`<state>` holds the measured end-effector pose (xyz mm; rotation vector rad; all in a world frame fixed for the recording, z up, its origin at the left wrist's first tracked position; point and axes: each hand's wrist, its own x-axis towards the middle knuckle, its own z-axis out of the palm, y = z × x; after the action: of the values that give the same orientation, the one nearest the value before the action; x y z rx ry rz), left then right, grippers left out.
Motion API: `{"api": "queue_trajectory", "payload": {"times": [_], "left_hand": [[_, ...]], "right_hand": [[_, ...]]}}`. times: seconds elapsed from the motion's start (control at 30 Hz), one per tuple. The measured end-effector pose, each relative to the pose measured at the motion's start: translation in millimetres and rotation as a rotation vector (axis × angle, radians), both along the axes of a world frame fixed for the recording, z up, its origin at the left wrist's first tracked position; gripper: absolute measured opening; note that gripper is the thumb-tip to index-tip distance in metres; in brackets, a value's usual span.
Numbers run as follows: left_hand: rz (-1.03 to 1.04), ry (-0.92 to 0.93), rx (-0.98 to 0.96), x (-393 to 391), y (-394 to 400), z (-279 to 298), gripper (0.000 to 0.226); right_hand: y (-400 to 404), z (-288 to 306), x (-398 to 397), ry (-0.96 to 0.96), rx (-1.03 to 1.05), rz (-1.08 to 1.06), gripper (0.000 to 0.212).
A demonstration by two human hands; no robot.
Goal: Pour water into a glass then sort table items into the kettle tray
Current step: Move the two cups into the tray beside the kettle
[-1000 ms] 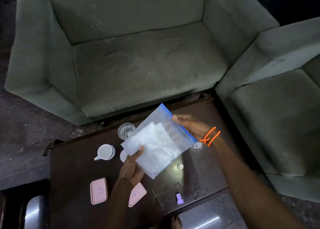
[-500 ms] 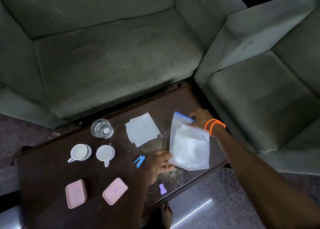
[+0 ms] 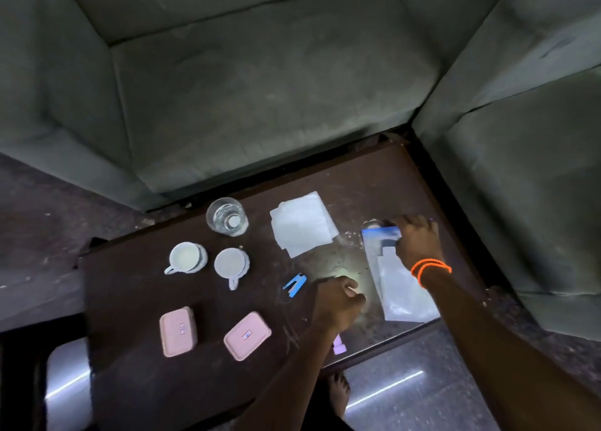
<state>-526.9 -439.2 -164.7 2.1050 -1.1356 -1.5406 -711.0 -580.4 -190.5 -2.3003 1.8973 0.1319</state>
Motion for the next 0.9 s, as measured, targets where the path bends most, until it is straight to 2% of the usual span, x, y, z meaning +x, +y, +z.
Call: {"api": "queue_trajectory", "payload": {"times": [0.1,0.23,0.37,0.47,0.6,0.73,0.8,0.9], "left_hand": [[0.145,0.006,-0.046,34.9,14.6,11.4,0.021],[0.31,-0.094,-0.065,89.7,41.1,36.3,0.023],[0.451,-0.167,-0.074,152.9,75.1,47.6,0.013],[0.515,-0.262,-0.057,194.8,95.2,49.3,0.014],[0.676,-0.316,-0.086,242.3,114.6,48.7,0.016],[0.703,-0.399,-0.103,273.4,132.2,35.7,0.025],[0.709,-0.44,-0.118,282.0,135.3,30.2,0.033],[0.629,-0.517,-0.181,295.6,121.1,22.8,0.051]], "right_hand": [[16.0,15.0,30.7,-0.069,-0.039,0.02,0.06],[48.9,30.8,92.6,-0.133,-0.013,0.107,0.042],[87.7,47.0,164.8,-0.274,-0.015,0.206,0.038],[117.1,57.9,218.2,-0.423,0.05,0.271,0.035],[138.1,53.6,275.0,-0.465,0.143,0.237,0.033],[155.5,47.5,312.5,-0.464,0.172,0.216,0.025],[160.0,45.5,323.5,-0.435,0.11,0.164,0.03],[152.8,40.7,336.5,-0.345,0.048,0.012,0.052]]}}
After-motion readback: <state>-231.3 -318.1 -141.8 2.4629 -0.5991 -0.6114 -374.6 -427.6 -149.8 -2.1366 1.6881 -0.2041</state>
